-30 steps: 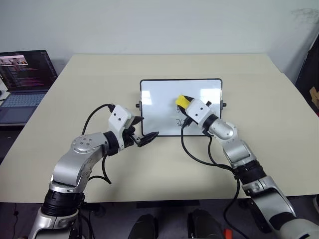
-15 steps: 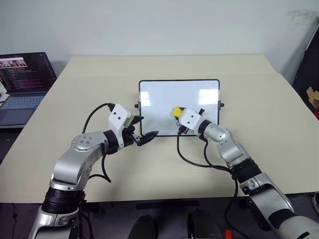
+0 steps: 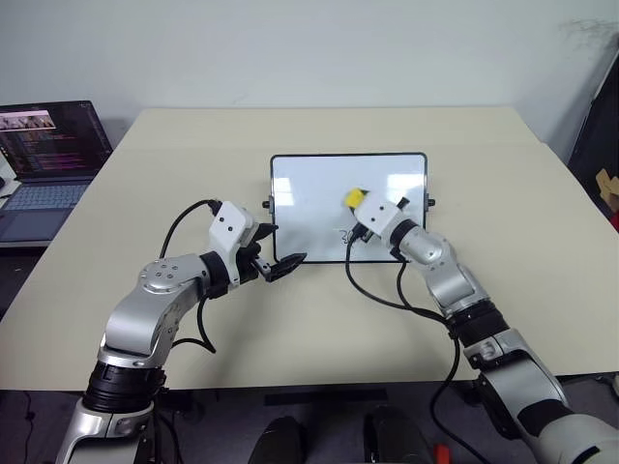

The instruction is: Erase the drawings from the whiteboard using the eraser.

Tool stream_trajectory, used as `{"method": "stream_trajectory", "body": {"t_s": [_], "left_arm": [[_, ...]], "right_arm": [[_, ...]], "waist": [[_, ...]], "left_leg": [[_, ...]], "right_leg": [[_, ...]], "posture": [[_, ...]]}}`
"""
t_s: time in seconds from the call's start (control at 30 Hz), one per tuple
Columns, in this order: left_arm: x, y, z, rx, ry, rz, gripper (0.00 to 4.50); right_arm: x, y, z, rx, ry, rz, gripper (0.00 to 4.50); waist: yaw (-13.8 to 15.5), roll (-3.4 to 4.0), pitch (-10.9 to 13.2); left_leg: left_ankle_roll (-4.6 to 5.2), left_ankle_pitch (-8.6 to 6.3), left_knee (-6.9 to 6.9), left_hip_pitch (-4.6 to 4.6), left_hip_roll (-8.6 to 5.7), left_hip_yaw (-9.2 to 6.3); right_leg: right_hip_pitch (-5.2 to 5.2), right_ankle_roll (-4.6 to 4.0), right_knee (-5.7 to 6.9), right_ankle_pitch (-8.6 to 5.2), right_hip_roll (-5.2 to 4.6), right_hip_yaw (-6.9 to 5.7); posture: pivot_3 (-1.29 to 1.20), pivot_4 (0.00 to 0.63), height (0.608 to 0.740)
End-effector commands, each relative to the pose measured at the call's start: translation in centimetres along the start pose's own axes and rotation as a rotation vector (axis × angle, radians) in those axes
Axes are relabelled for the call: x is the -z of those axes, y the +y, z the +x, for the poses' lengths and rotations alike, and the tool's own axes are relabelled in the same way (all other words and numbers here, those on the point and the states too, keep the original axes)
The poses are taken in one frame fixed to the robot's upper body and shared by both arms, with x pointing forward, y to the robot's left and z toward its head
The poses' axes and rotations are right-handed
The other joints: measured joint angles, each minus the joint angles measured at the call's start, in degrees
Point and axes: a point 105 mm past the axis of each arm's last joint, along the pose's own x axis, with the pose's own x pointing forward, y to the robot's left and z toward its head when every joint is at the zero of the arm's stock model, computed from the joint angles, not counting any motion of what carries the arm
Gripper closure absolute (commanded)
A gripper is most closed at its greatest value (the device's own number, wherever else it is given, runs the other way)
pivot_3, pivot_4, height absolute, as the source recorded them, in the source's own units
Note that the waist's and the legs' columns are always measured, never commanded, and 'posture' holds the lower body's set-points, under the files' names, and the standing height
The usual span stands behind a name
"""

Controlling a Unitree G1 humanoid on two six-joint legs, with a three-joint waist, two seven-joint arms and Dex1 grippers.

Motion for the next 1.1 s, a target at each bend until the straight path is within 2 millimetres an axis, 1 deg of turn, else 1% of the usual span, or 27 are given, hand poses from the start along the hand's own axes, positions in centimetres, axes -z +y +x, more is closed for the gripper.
{"method": "stream_trajectory", "body": {"t_s": [0.03, 0.07, 0.13, 0.17, 0.27, 0.3, 0.37, 0.47, 0.57, 0.63, 0.7, 0.77, 0.8, 0.9, 0.93, 1.0, 1.1], "left_arm": [[-0.9, -0.4, 0.0, 0.012, -0.033, 0.029, 0.0], [-0.9, -0.4, 0.0, 0.011, -0.033, 0.028, 0.0], [-0.8, -0.2, -0.2, -0.003, -0.035, 0.023, 0.0], [-0.7, 0.0, -0.3, -0.014, -0.037, 0.02, 0.0], [-0.6, 0.2, -0.8, -0.033, -0.043, 0.015, 0.0], [-0.5, 0.2, -0.9, -0.036, -0.045, 0.015, 0.0], [-0.2, 0.3, -1.3, -0.047, -0.043, 0.019, 0.0], [0.5, 0.2, -1.7, -0.054, -0.033, 0.021, 0.0], [0.9, -0.2, -1.9, -0.039, -0.027, 0.017, 0.0], [1.1, -0.6, -2.0, -0.012, -0.022, 0.018, 0.0], [1.6, -0.8, -2.1, -0.001, -0.008, 0.034, 0.0], [1.8, -0.9, -2.1, 0.0, -0.003, 0.037, 0.0], [1.8, -0.9, -2.1, 0.0, -0.003, 0.035, 0.0], [2.1, -1.3, -2.0, 0.022, 0.016, 0.043, 0.0], [2.2, -1.4, -2.0, 0.027, 0.023, 0.048, 0.0], [2.5, -1.5, -2.0, 0.034, 0.036, 0.057, 0.0], [2.5, -1.6, -1.9, 0.038, 0.04, 0.059, 0.0]], "right_arm": [[-1.6, -1.1, -0.1, 0.058, -0.059, 0.069, 3.24], [-1.7, -1.2, -0.2, 0.062, -0.064, 0.089, 3.24], [-2.3, -1.4, -0.7, 0.058, -0.104, 0.222, 3.24], [-2.9, -1.5, -1.2, 0.051, -0.133, 0.333, 3.24], [-4.2, -1.2, -3.2, -0.054, -0.204, 0.57, 3.24], [-4.4, -1.0, -4.0, -0.091, -0.212, 0.614, 3.25], [-4.2, -0.4, -6.2, -0.181, -0.201, 0.651, 3.25], [-3.0, 0.0, -9.1, -0.218, -0.151, 0.604, 3.25], [-1.8, 1.1, -11.3, -0.261, -0.081, 0.484, 3.25], [-1.2, 1.9, -12.3, -0.291, -0.05, 0.409, 3.25], [0.0, 2.6, -13.6, -0.295, -0.005, 0.271, 3.25], [0.7, 3.0, -14.2, -0.285, 0.008, 0.196, 3.25], [0.9, 3.2, -14.3, -0.277, 0.006, 0.186, 3.25], [1.8, 4.4, -15.0, -0.263, 0.005, 0.083, 3.25], [1.8, 4.6, -14.9, -0.245, -0.006, 0.082, 3.25], [1.1, 4.7, -14.2, -0.199, -0.049, 0.085, 3.25], [-0.2, 4.6, -12.2, -0.14, -0.119, 0.08, 3.25]], "waist": [[-0.12, 0.01, 0.0], [-0.15, 0.01, 0.01], [-0.1, 0.02, 0.01], [-0.08, 0.02, 0.01], [0.02, 0.04, 0.03], [0.09, 0.04, 0.03], [0.18, 0.04, 0.03], [0.41, 0.04, 0.03], [0.4, 0.04, 0.03], [0.32, 0.04, 0.03], [0.14, 0.04, 0.03], [0.13, 0.04, 0.04], [0.1, 0.04, 0.04], [0.19, 0.02, 0.03], [0.23, 0.01, 0.03], [0.16, 0.0, 0.04], [0.03, 0.0, 0.04]], "left_leg": [[-0.01, 0.0, -0.01, -0.02, 0.04, 0.02], [-0.01, 0.0, -0.04, -0.03, 0.08, 0.05], [-0.01, 0.0, -0.1, -0.09, 0.13, 0.06], [-0.01, -0.01, -0.12, -0.1, 0.15, 0.06], [-0.01, -0.04, -0.14, -0.2, 0.23, 0.03], [-0.01, -0.04, -0.14, -0.22, 0.24, 0.01], [0.02, -0.06, -0.15, -0.26, 0.24, -0.04], [0.13, -0.14, -0.17, -0.29, 0.24, -0.07], [0.14, -0.15, -0.16, -0.32, 0.23, -0.05], [0.14, -0.15, -0.17, -0.31, 0.24, -0.04], [0.14, -0.15, -0.17, -0.29, 0.27, -0.01], [0.14, -0.15, -0.17, -0.28, 0.27, 0.01], [0.14, -0.15, -0.17, -0.27, 0.27, 0.04], [0.14, -0.15, -0.15, -0.21, 0.27, 0.07], [0.14, -0.15, -0.15, -0.2, 0.27, 0.06], [0.13, -0.15, -0.15, -0.2, 0.28, 0.07], [0.12, -0.14, -0.15, -0.17, 0.3, 0.08]], "right_leg": [[-0.01, 0.0, -0.07, 0.0, -0.01, 0.0], [-0.02, 0.0, -0.15, 0.0, -0.01, 0.0], [-0.06, 0.0, -0.22, 0.0, -0.01, 0.01], [-0.06, -0.01, -0.26, 0.0, -0.01, 0.01], [-0.06, -0.01, -0.39, 0.0, 0.0, 0.01], [-0.06, -0.01, -0.45, 0.0, 0.0, -0.01], [-0.02, -0.01, -0.57, 0.01, -0.01, -0.06], [0.03, 0.0, -0.72, 0.0, -0.02, -0.12], [0.04, 0.01, -0.76, 0.0, -0.02, -0.13], [0.04, 0.02, -0.74, -0.01, -0.01, -0.12], [0.04, 0.02, -0.73, -0.01, 0.02, -0.1], [0.05, 0.02, -0.74, -0.01, 0.02, -0.11], [0.05, 0.02, -0.73, -0.01, 0.02, -0.1], [0.1, 0.03, -0.7, -0.01, 0.03, -0.08], [0.12, 0.03, -0.71, -0.01, 0.03, -0.08], [0.12, 0.03, -0.7, -0.01, 0.03, -0.07], [0.11, 0.02, -0.67, 0.0, 0.05, -0.04]], "posture": [[0.0, 0.15, 0.74], [0.0, 0.15, 0.74], [0.0, 0.15, 0.74], [0.0, 0.15, 0.74], [0.0, 0.15, 0.74], [0.0, 0.15, 0.74], [0.0, 0.15, 0.74], [0.0, 0.15, 0.74], [0.0, 0.15, 0.74], [0.0, 0.15, 0.74], [0.0, 0.15, 0.74], [0.0, 0.15, 0.74], [0.0, 0.15, 0.74], [0.0, 0.15, 0.74], [0.0, 0.15, 0.74], [0.0, 0.15, 0.74], [0.0, 0.15, 0.74]]}}
